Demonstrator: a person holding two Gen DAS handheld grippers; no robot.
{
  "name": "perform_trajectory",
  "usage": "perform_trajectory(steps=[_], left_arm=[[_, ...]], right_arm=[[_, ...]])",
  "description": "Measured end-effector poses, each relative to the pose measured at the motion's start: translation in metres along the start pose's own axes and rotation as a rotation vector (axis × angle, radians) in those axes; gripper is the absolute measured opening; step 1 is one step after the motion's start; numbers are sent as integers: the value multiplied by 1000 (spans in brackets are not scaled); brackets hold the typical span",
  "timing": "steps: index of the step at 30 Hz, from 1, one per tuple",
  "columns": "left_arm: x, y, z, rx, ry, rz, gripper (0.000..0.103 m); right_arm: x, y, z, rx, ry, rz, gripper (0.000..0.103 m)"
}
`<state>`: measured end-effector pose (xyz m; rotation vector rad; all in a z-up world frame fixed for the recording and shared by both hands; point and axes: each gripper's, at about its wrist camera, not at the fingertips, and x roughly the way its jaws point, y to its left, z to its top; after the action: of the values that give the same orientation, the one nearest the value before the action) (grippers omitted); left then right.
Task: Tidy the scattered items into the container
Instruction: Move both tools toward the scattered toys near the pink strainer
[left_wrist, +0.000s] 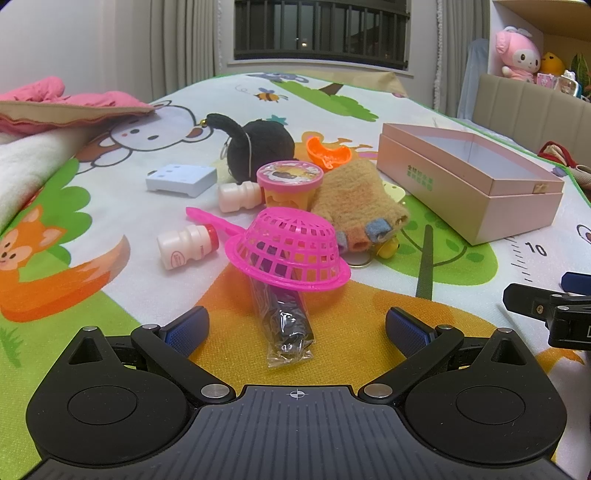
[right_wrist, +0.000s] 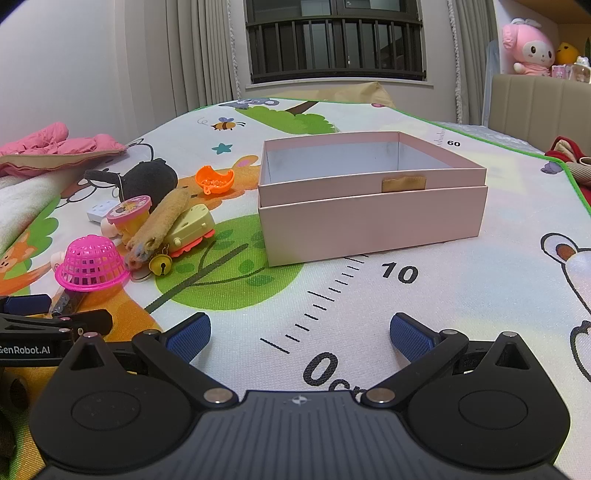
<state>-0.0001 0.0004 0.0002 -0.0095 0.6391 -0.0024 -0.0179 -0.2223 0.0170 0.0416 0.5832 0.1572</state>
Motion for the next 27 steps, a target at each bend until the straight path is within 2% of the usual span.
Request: perform_trajectory(steps=[27], left_arm=[[0, 0, 0, 0, -1, 1, 103]], right_arm=[[0, 0, 1, 13, -4, 10, 103]])
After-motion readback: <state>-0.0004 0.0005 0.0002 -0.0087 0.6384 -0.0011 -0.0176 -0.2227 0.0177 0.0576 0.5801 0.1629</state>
